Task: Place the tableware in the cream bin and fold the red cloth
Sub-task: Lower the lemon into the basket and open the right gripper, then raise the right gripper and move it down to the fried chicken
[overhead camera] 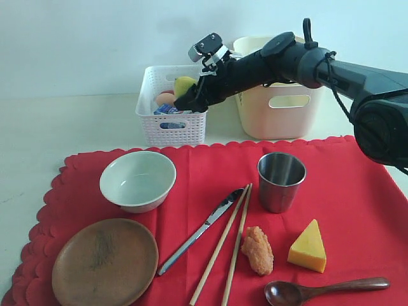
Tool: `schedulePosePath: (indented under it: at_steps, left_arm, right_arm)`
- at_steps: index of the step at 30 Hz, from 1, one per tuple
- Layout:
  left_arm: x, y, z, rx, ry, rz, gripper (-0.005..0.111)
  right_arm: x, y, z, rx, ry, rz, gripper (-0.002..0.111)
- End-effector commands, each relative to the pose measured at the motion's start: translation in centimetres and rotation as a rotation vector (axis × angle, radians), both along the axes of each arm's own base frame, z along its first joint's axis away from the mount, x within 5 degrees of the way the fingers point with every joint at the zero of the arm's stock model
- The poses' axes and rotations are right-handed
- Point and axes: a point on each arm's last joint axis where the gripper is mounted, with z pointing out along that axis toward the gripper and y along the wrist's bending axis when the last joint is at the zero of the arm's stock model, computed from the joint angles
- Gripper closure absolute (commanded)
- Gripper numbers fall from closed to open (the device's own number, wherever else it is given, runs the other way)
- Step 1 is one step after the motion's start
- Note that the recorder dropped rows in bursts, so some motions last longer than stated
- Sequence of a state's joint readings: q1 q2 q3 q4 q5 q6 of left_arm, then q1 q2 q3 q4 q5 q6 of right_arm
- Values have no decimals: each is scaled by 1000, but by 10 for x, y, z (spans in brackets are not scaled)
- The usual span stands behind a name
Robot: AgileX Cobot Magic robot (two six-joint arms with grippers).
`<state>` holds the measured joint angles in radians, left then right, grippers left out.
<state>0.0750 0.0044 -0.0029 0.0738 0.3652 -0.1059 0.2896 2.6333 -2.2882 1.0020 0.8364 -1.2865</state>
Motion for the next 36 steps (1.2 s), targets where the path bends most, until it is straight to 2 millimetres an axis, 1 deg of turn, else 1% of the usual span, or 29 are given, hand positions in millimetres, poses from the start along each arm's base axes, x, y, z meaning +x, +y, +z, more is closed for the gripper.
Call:
schedulePosePath:
  at_steps: [1, 3, 5, 6, 7, 8, 11, 15, 17, 19, 22, 24, 27, 30, 36]
  left_arm:
    - [0, 0, 0, 0, -13, -6, 29]
    - [0, 0, 0, 0, -13, -6, 29]
    - [0, 0, 0, 0, -13, -6, 29]
    - [0, 0, 0, 0, -13, -6, 29]
    - [0, 0, 0, 0, -13, -6, 29]
    - [0, 0, 0, 0, -13, -6, 29]
    - [0, 0, 0, 0, -13, -6, 29]
    - [0, 0, 0, 0, -13, -6, 29]
    - [0, 0, 0, 0, -13, -6, 29]
    - [0, 0, 0, 0, -13, -6, 29]
    - [0, 0, 0, 0, -13, -6, 29]
    - [0, 0, 0, 0, -13, -6, 29]
    - [0, 0, 0, 0, -13, -6, 29]
    - [0, 0, 0, 0, -13, -6, 29]
    - [0, 0, 0, 0, -13, -6, 29]
  right_arm:
    - [2, 1, 5, 10, -19, -12, 108]
    - [2, 1, 5, 10, -20, -13, 103]
    - [2, 1, 5, 10, -20, -13, 95]
    - [2, 1, 5, 10, -20, -13, 90]
    - [2, 1, 5, 10, -20, -13, 79]
    - [2, 1, 5, 10, -20, -13, 72]
    - [3, 0, 5, 9, -27, -23, 61]
    - [4, 0, 5, 9, -33, -32, 35]
    - [4, 0, 7, 10, -37, -32, 25]
    - [4, 0, 11, 15, -37, -37, 18]
    - [3, 0, 21, 30, -33, -49, 13]
    - [1, -2, 32, 34, -23, -49, 14]
    - [-5, -5, 56, 30, -7, -33, 14]
    - [-11, -12, 78, -17, 26, -50, 14]
    - [-29, -28, 120, -166, 93, -110, 14]
